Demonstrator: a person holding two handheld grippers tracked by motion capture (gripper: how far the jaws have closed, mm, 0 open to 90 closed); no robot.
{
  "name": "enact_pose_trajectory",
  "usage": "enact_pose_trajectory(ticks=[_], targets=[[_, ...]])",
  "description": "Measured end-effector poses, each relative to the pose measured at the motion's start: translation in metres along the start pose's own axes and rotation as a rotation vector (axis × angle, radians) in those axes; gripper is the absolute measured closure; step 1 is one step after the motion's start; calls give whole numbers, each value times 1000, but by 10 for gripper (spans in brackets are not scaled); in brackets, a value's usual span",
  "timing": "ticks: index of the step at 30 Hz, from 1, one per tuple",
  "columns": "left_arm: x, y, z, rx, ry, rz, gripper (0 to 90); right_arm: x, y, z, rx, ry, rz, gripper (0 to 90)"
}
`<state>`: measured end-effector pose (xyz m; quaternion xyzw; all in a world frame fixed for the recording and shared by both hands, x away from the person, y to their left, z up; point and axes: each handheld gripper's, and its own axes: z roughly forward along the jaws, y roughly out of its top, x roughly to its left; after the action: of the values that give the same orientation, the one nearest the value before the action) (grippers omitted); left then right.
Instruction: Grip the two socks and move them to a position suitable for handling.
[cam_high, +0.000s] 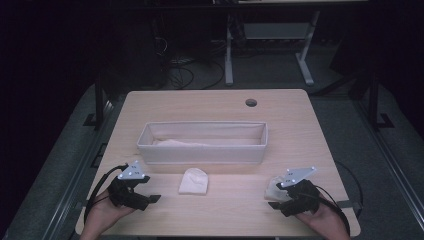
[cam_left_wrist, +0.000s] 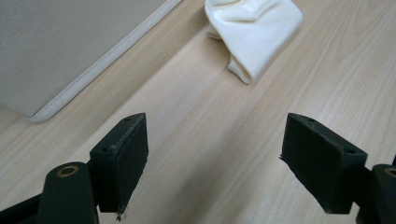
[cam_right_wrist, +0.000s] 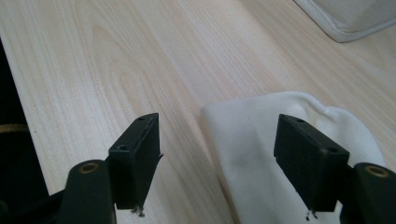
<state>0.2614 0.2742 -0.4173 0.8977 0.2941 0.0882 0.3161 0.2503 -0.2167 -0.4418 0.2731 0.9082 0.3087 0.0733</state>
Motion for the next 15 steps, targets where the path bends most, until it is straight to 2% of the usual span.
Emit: enact_pose_trajectory(ticks=[7, 12, 15], targets=[[-3, 2, 0, 3, -18, 17, 234, -4, -4, -1, 7, 8, 16, 294], [-5, 6, 0, 13, -38, 37, 237, -1, -2, -1, 12, 18, 7, 293], [-6, 10, 0, 27, -45, 51, 237, 0, -1, -2, 18, 8, 3, 287]])
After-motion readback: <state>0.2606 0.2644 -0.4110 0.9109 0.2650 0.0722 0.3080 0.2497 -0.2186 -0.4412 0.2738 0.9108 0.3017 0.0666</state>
